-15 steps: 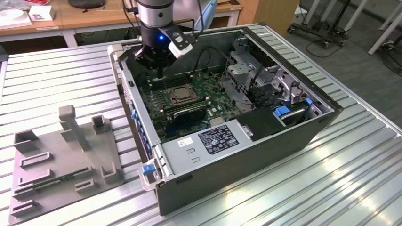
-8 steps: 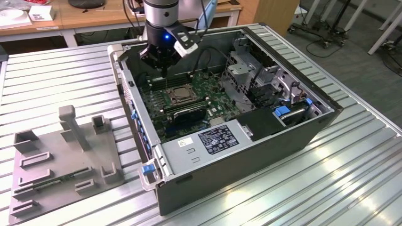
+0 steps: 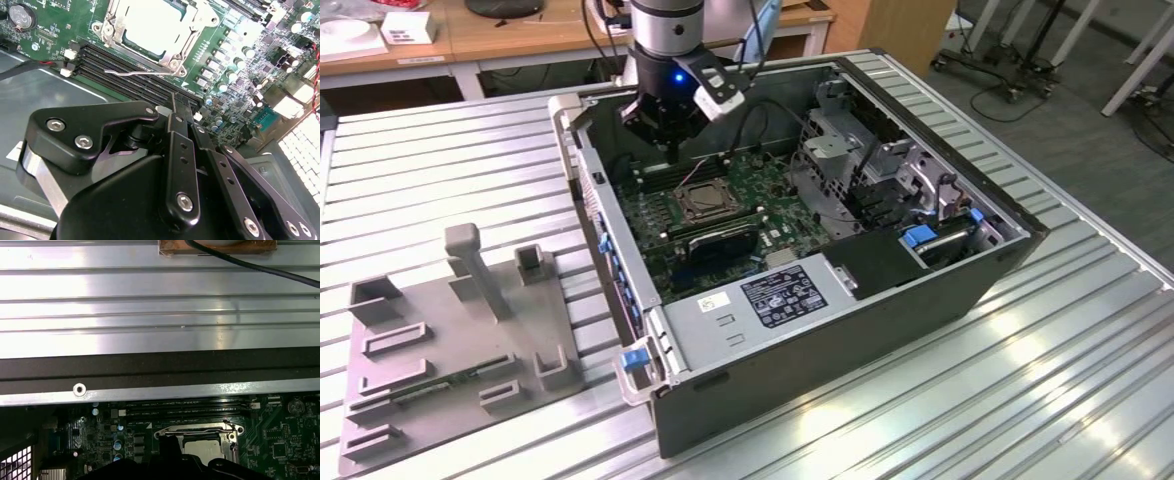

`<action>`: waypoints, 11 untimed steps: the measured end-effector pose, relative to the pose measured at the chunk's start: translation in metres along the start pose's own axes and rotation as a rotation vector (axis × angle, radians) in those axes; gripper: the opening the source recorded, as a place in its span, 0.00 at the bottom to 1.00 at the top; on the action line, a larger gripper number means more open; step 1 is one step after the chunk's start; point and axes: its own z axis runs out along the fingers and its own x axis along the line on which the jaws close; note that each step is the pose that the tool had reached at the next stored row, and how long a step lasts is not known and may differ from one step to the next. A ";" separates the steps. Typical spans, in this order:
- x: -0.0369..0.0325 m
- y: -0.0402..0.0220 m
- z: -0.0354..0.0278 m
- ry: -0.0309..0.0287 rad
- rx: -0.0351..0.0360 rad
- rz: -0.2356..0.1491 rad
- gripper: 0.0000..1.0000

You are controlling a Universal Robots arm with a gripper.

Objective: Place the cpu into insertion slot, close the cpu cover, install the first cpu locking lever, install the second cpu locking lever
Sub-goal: 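Install the first cpu locking lever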

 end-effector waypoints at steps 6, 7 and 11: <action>-0.0034 0.0002 0.0002 0.0001 0.0000 0.000 0.11; -0.0047 0.0002 0.0003 0.0002 0.0000 0.000 0.11; -0.0099 0.0005 0.0007 0.0003 0.0001 0.000 0.11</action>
